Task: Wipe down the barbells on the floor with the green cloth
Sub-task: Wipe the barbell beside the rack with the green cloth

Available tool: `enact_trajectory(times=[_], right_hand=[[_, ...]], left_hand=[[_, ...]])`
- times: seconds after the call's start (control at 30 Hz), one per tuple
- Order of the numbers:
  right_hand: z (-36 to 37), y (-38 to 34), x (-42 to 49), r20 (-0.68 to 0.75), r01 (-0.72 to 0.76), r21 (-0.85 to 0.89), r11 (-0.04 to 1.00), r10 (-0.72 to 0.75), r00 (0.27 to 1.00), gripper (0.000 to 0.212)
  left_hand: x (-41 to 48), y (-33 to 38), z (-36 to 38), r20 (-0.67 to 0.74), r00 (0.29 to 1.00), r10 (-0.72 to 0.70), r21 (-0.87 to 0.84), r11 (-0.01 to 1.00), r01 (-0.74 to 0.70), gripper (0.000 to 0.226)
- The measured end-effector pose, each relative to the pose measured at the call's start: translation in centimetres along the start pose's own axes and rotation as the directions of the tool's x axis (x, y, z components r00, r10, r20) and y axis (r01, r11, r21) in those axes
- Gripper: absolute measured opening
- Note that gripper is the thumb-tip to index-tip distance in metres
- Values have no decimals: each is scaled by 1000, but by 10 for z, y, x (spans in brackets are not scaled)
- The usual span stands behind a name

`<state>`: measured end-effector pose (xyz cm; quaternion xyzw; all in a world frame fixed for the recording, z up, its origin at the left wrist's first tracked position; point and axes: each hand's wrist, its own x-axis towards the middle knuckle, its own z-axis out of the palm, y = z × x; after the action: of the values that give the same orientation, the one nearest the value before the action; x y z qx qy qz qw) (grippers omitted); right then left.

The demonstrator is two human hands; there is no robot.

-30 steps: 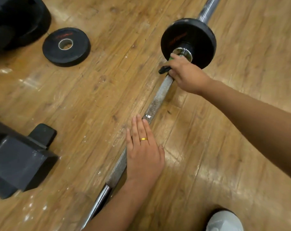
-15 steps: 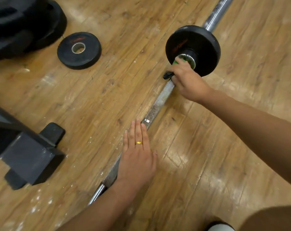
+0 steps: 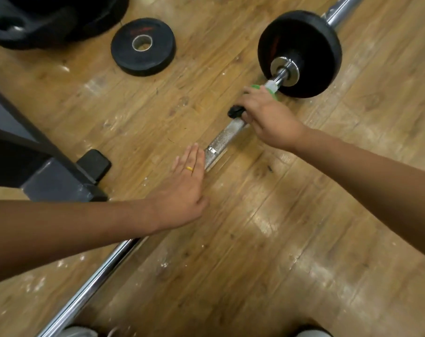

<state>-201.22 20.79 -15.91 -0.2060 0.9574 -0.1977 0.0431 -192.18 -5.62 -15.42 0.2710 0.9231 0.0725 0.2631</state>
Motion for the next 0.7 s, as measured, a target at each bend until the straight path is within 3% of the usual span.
enact_trajectory(times=[0.07,0.27,0.43,0.57,0.7], right_hand=[[-1,0,2,24,94,15,995,-95,995,33],[5,-11,23,7,114,-30,993,-114,994,27],[14,-26,20,136,289,-46,956,-281,950,44],[-14,-6,43,262,357,-112,927,-319,911,46],[-21,3,58,249,220,-172,960,-174,953,42]], left_hand=[[-1,1,-11,41,999,-34,-9,999,34,95],[-9,-2,-34,198,977,-80,-26,996,86,97],[-6,-18,-61,298,954,-24,-8,1000,28,98],[6,-22,-63,137,991,10,-9,1000,-9,96],[40,-13,-32,-141,989,47,120,992,-30,87]])
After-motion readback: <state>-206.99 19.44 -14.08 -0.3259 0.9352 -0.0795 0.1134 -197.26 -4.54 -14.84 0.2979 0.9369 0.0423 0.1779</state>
